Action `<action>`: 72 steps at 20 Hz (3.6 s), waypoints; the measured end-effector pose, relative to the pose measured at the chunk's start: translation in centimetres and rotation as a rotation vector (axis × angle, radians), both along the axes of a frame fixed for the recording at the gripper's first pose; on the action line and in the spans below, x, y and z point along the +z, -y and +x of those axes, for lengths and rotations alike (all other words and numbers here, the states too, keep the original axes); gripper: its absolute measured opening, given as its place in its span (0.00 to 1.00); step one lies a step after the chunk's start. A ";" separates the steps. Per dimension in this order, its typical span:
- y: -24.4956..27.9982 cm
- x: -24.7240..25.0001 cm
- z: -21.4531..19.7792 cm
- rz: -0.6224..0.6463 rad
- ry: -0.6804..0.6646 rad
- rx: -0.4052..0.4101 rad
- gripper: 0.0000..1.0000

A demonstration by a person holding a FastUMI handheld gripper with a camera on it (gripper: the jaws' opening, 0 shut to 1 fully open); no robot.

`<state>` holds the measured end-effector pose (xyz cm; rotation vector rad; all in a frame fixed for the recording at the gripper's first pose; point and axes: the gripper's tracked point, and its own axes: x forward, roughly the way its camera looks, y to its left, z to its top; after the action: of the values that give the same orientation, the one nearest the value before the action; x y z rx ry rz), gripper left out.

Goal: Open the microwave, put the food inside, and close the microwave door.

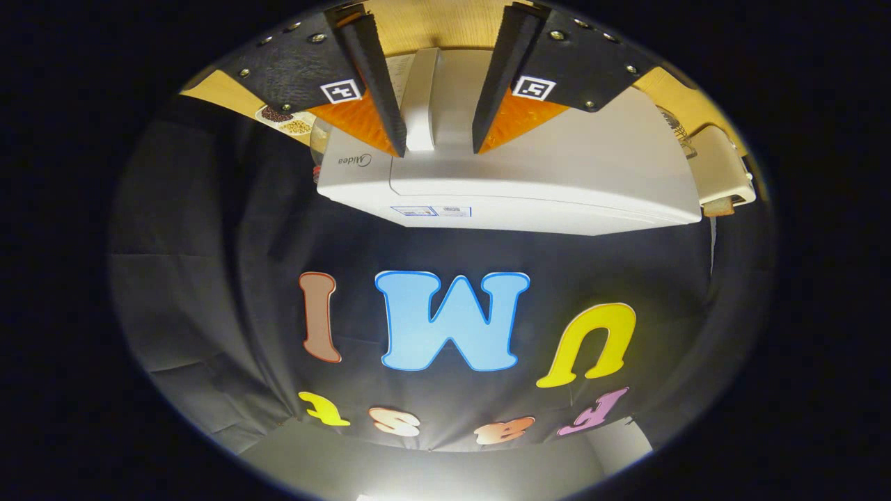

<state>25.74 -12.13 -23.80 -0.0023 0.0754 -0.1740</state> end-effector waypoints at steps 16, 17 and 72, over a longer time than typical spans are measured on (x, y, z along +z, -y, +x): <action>1.8 -3.4 0.8 0.070 -0.119 -0.001 0.31; 1.8 -3.4 0.8 0.078 -0.141 0.015 0.25; -32.6 -1.3 -27.2 -0.049 -0.008 0.203 0.80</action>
<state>-1.45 20.46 -25.13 -0.0593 0.0780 0.0273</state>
